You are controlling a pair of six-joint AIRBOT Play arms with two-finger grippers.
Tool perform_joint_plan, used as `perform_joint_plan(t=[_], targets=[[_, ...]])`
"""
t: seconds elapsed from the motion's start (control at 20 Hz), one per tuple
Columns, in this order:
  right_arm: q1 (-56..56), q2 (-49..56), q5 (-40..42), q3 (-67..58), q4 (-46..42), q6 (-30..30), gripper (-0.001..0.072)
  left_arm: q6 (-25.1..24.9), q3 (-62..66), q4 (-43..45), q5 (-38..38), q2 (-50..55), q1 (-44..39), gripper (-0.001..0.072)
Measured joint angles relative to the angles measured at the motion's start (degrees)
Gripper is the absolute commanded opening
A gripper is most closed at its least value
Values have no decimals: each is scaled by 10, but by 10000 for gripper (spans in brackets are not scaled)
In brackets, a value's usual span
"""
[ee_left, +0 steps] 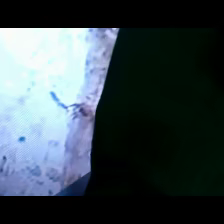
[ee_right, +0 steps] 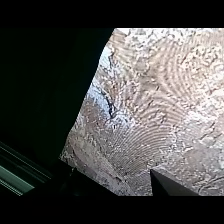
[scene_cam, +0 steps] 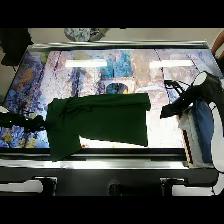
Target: Fold the shirts.
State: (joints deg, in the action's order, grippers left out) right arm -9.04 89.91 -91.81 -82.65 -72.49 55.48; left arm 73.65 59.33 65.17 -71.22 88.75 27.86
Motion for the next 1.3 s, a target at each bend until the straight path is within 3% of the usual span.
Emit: perform_joint_plan(t=[0.05, 0.1, 0.25, 0.3, 0.5, 0.8, 0.95, 1.0, 1.05, 1.1, 1.15, 1.3], targets=[[0, -1, -2, 7, -1, 0, 560, -2, -1, -4, 5, 3, -5, 74], [1, -4, -4, 18, -1, 0, 560, -3, -2, -9, 8, 6, -8, 27], [2, -33, 12, 96, 10, -2, 590, -8, -3, -12, 12, 8, -15, 26], [2, -47, 26, 133, 19, -2, 634, -9, -3, -13, 13, 8, -16, 26], [3, -96, 98, 282, 65, -10, 622, -12, -4, -9, 17, 2, -18, 26], [2, -113, 185, 402, 189, -21, 594, -27, -5, 2, 10, -19, -19, 26], [10, -111, 219, 424, 233, -18, 534, -30, -4, -7, 3, -28, -19, 26], [20, -108, 226, 428, 242, -17, 479, -30, -4, -7, 0, -31, -19, 27], [32, -105, 233, 431, 247, -17, 374, -30, -4, -10, -3, -34, -19, 26], [45, -103, 240, 433, 247, -17, 110, -31, -4, -11, -5, -37, -19, 26], [59, -99, 250, 435, 245, -17, 47, -31, -4, -13, -9, -40, -19, 26], [82, -101, 253, 419, 235, -18, 46, -31, 4, -22, -26, -60, -19, 23]])
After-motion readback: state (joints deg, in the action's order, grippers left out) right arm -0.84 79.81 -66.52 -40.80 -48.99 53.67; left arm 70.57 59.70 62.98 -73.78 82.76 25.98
